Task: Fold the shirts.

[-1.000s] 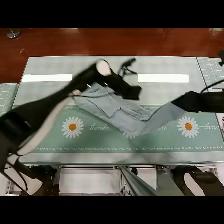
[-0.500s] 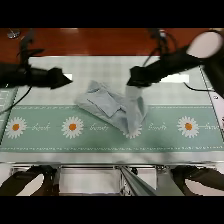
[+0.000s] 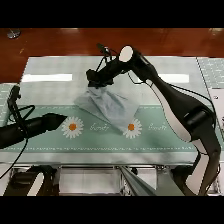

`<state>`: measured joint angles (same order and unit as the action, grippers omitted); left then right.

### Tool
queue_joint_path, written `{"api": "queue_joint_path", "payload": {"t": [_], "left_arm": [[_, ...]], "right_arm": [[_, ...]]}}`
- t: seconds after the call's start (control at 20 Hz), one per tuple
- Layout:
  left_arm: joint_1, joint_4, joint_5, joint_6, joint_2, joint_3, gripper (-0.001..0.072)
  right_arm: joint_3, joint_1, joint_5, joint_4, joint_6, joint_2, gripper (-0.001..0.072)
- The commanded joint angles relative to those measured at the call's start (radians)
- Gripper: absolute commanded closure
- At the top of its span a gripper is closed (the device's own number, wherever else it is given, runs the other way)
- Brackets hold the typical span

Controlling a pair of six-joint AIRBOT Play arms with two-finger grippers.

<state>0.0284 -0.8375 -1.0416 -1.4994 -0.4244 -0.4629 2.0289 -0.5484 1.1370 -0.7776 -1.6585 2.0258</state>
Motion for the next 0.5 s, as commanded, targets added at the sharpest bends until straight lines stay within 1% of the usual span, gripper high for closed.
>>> {"api": "queue_joint_path", "payload": {"t": [0.0, 0.05, 0.1, 0.15, 0.2, 0.3, 0.4, 0.45], "left_arm": [[0.002, 0.007, 0.046, -0.013, -0.006, 0.047, 0.0689], [0.002, 0.007, 0.066, -0.013, -0.027, 0.047, 0.0689], [0.002, 0.008, 0.082, -0.013, -0.046, 0.047, 0.0689], [0.002, 0.008, 0.092, -0.013, -0.066, 0.047, 0.0688], [0.002, 0.008, 0.092, -0.013, -0.084, 0.047, 0.0689], [0.002, 0.008, 0.092, -0.007, -0.109, 0.047, 0.0689], [0.003, 0.007, 0.099, 0.015, -0.116, 0.047, 0.0689], [0.003, 0.007, 0.105, 0.018, -0.116, 0.047, 0.0689]], "right_arm": [[0.039, -0.011, -0.154, 0.150, 0.008, 0.077, 0.0684], [0.039, -0.016, -0.179, 0.174, 0.019, 0.080, 0.0496], [0.039, -0.017, -0.186, 0.174, 0.026, 0.080, 0.0128], [0.039, -0.014, -0.176, 0.175, 0.066, 0.079, 0.0094], [0.039, -0.002, -0.154, 0.174, 0.074, 0.074, 0.0093], [0.039, 0.050, -0.061, 0.175, 0.074, 0.056, 0.0094], [0.039, 0.146, 0.097, 0.174, 0.074, 0.015, 0.0094], [0.039, 0.211, 0.207, 0.167, 0.085, -0.016, 0.0095]]}}
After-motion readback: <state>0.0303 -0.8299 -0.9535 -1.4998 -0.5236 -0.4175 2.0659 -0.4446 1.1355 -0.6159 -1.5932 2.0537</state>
